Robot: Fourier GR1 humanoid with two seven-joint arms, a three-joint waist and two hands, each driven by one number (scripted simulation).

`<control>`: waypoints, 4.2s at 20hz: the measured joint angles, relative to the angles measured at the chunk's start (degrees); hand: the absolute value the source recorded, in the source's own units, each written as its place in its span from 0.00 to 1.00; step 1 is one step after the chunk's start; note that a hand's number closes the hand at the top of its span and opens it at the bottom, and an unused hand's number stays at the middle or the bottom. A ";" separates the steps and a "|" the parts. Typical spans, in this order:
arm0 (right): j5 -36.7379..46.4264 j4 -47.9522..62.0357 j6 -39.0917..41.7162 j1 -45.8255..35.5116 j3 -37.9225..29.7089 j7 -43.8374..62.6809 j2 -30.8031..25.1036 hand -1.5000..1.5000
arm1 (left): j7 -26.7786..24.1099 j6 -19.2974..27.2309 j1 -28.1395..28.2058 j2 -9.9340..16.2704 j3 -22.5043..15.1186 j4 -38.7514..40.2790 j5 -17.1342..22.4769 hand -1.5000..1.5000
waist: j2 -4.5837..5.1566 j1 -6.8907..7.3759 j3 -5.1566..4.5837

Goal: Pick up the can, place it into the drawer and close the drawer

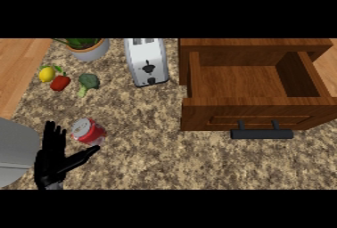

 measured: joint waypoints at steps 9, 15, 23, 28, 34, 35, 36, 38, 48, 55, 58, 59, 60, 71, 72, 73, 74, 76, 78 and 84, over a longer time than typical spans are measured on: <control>-1.40 -1.49 0.70 -0.69 -1.33 2.28 0.63 0.00 | -6.56 -3.69 -4.21 1.19 2.29 12.37 2.91 0.00 | 0.01 -0.05 -0.02; -1.80 -2.34 0.81 -0.56 -1.32 2.94 1.37 0.00 | -10.33 -4.85 -9.08 0.93 2.95 20.90 4.41 0.00 | 0.02 -0.12 0.01; -3.28 -1.95 2.27 -0.39 -3.14 3.71 1.27 0.00 | -11.82 -8.48 -14.02 2.52 4.41 26.73 8.30 1.00 | 0.00 -0.13 0.01; -2.77 -3.06 1.43 -1.19 -1.97 5.20 2.16 0.00 | -10.35 -12.29 -16.17 3.11 3.22 27.07 9.61 1.00 | 0.00 -0.04 0.00; -5.17 -4.77 1.07 0.29 -2.56 6.65 2.35 0.00 | -8.97 -13.62 -18.17 2.65 0.83 23.54 9.89 1.00 | -0.05 -0.11 0.01; -4.70 -4.77 0.68 -0.41 -2.39 6.87 2.30 0.00 | -8.85 -13.84 -18.85 2.42 0.29 23.62 9.74 1.00 | -0.05 -0.10 0.02; -4.85 -5.33 0.55 -0.20 -2.26 7.23 2.46 0.00 | -8.16 -13.82 -18.84 1.81 -0.58 22.36 9.62 1.00 | -0.06 -0.05 0.02; -4.75 -4.98 0.77 1.52 -1.61 5.45 2.71 0.00 | -6.97 -14.24 -19.15 1.24 -2.04 21.15 9.27 1.00 | -0.10 -0.14 0.02; -4.50 -4.38 -0.28 1.23 -1.34 4.41 2.09 0.00 | -1.08 -11.39 -19.03 -1.07 -9.04 8.44 8.19 1.00 | -0.12 0.11 0.03; -5.39 -7.09 -1.86 1.66 -1.14 6.81 2.32 0.00 | 8.15 -5.07 -21.41 -1.26 -12.75 -2.90 6.47 1.00 | -0.15 0.11 0.04; -5.39 -7.52 -2.15 2.89 -0.26 5.94 2.68 0.00 | 11.42 -1.29 -23.87 -1.62 -14.50 -6.06 5.09 1.00 | -0.16 -0.04 0.03; -4.74 -7.35 -2.16 3.01 0.34 5.38 2.77 0.00 | 12.64 -0.24 -24.48 -1.77 -15.07 -7.11 4.74 1.00 | -0.15 -0.04 0.04; -4.41 -7.22 -2.54 2.63 0.61 5.26 2.84 0.00 | 13.84 0.69 -26.17 -1.81 -15.10 -7.35 4.47 1.00 | -0.12 -0.06 0.04; -5.98 -7.61 -2.36 3.30 -0.17 6.24 2.21 0.00 | 23.81 10.37 -37.90 -1.89 -18.67 -9.96 0.53 1.00 | -0.08 -0.30 0.03; -5.26 -7.38 -2.57 3.00 0.28 5.86 2.39 0.00 | 24.43 10.94 -39.11 -1.99 -18.86 -9.68 0.35 1.00 | -0.07 -0.29 0.03; -5.37 -6.90 -2.62 2.41 0.04 5.93 1.95 0.00 | 25.20 11.27 -41.11 -2.07 -18.37 -8.49 0.42 1.00 | -0.04 -0.32 0.03; -5.82 -6.74 -2.25 2.47 -0.45 5.94 1.80 0.00 | 26.02 11.78 -42.42 -2.13 -18.18 -8.19 0.21 1.00 | -0.04 -0.33 0.03; -5.20 -6.57 -2.06 2.35 -0.28 5.67 2.19 0.00 | 26.58 13.78 -44.54 -2.22 -19.66 -7.45 0.26 1.00 | -0.03 -0.39 0.04; -4.73 -5.25 -1.36 1.64 -0.41 5.00 2.31 0.00 | 26.04 15.49 -47.36 -2.28 -20.71 -4.60 0.87 1.00 | 0.01 -0.55 0.03; -3.12 -6.45 -3.35 0.66 1.99 5.63 2.42 0.00 | 23.78 19.71 -56.56 -2.34 -22.44 4.68 3.74 1.00 | 0.13 -0.97 0.04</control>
